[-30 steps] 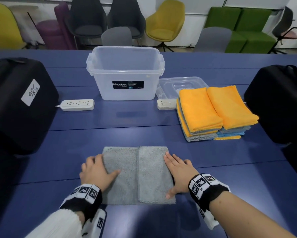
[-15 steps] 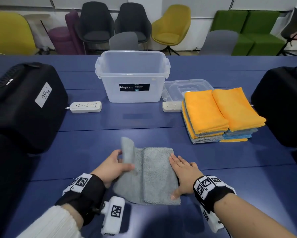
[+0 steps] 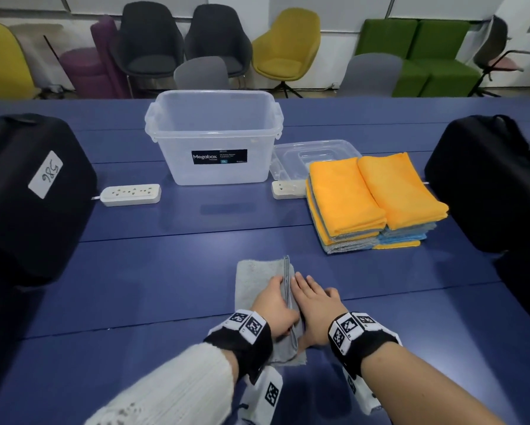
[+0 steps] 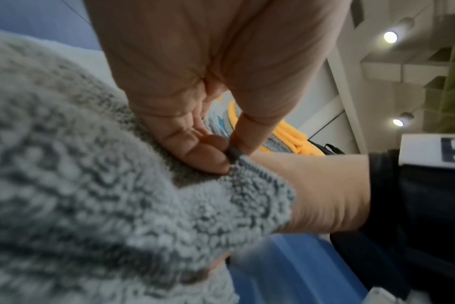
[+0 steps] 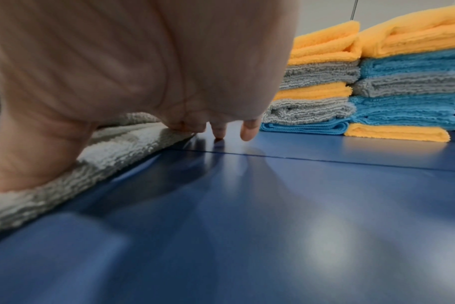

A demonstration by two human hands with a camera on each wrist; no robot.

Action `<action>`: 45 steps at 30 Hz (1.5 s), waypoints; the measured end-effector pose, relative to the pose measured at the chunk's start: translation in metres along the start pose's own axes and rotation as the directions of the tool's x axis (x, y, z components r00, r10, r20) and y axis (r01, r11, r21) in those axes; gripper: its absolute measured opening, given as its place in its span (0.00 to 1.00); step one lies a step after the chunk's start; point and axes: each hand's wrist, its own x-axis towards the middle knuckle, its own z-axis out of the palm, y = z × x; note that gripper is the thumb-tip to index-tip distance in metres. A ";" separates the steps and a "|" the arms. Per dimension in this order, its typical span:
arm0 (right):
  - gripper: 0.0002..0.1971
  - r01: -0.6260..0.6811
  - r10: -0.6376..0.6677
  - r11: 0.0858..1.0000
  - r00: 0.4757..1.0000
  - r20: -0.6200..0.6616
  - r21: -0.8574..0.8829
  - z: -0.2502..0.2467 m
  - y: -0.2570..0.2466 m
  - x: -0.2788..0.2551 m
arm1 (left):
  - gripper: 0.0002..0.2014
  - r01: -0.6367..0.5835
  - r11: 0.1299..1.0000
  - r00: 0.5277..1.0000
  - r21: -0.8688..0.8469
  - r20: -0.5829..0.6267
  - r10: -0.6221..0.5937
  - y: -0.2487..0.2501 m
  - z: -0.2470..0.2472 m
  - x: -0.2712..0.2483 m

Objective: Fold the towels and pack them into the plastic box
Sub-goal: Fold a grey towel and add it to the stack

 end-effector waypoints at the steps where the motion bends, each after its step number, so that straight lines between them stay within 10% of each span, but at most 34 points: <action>1: 0.68 -0.008 0.008 1.000 1.000 -0.005 -0.001 0.001 0.001 -0.001 | 0.40 -0.011 0.999 1.000 0.035 -0.005 0.011 0.000 0.002 0.000; 9: 0.59 -0.043 0.040 0.997 0.998 0.051 0.070 0.000 0.007 -0.005 | 0.47 -0.058 0.991 0.995 0.120 0.083 0.049 -0.010 0.001 0.003; 13: 0.34 -0.119 0.154 0.861 0.988 -0.031 0.494 -0.003 0.020 -0.010 | 0.32 -0.087 0.979 0.948 0.187 -0.285 0.139 -0.028 -0.032 -0.004; 16: 0.14 -0.204 0.348 0.612 0.937 -0.028 0.764 0.000 0.014 -0.007 | 0.32 0.109 0.988 0.912 0.110 -0.407 -0.055 -0.050 -0.050 0.000; 23: 0.19 -0.274 0.287 0.409 0.944 0.162 0.871 0.009 -0.011 0.006 | 0.27 0.273 0.942 0.954 -0.197 -0.068 -0.291 -0.053 -0.047 0.009; 28: 0.21 -0.225 0.165 0.020 0.962 0.219 0.974 -0.012 0.008 -0.013 | 0.28 0.151 0.858 0.988 -0.492 0.050 -0.145 -0.018 -0.043 0.006; 35: 0.35 0.072 0.044 -0.174 0.997 -0.065 0.982 -0.107 0.077 -0.044 | 0.32 -0.088 0.742 0.992 -0.665 0.012 0.129 0.084 -0.056 0.024; 37: 0.43 0.173 0.195 -0.145 0.970 -0.143 0.974 -0.133 0.102 -0.041 | 0.31 -0.161 0.732 0.978 -0.662 -0.008 0.209 0.115 -0.055 0.036; 41: 0.20 0.309 0.419 0.162 0.838 -0.349 0.937 -0.177 0.139 -0.022 | 0.31 -0.299 0.743 0.950 -0.599 -0.116 0.289 0.165 -0.050 0.074; 45: 0.17 0.280 0.497 0.419 0.726 -0.476 0.864 -0.195 0.172 0.010 | 0.35 -0.364 0.759 0.931 -0.540 -0.224 0.287 0.188 -0.039 0.120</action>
